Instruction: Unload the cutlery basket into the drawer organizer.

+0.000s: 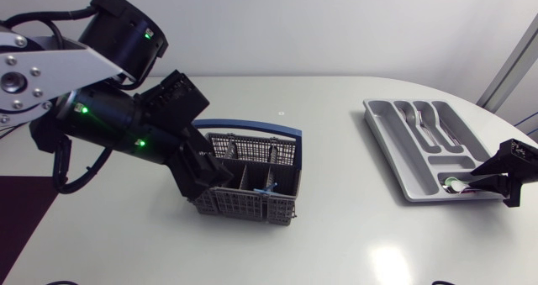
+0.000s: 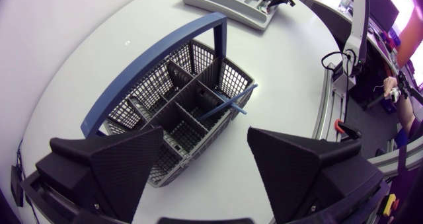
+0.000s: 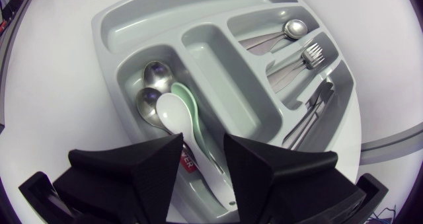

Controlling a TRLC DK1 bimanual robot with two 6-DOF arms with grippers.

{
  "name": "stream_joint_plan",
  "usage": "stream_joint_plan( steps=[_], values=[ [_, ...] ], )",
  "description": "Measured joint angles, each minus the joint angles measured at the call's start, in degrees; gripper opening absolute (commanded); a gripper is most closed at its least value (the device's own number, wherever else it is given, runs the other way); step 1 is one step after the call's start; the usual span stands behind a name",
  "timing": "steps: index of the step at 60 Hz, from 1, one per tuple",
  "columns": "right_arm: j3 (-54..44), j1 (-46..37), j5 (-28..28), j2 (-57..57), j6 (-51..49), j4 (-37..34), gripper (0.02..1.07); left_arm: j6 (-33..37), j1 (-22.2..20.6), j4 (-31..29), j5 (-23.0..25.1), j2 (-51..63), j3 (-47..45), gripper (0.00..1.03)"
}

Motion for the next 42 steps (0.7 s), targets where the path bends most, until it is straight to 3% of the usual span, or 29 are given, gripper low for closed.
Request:
stream_joint_plan(
  steps=[14, 24, 36, 42],
  values=[
    [-1.14, -0.98, -6.1, -5.66, 3.76, 0.63, 0.68, 1.36, -3.32, 1.9, -1.27, 0.0, -2.51, 0.9],
    [-8.63, -1.42, -8.98, -14.88, 5.29, 1.31, 0.68, 1.97, -7.13, 5.46, -3.26, 0.0, -3.91, 0.9],
    [-22.27, -0.22, -10.36, -24.46, 7.96, 4.39, 0.68, 2.75, -15.74, 15.74, -12.92, 0.0, -7.93, 0.9],
    [-28.46, 1.44, -10.6, -28.48, 8.96, 6.23, 0.7, 4.02, -16.83, 20.52, -14.78, 0.2, -10.25, 0.9]
  ],
)
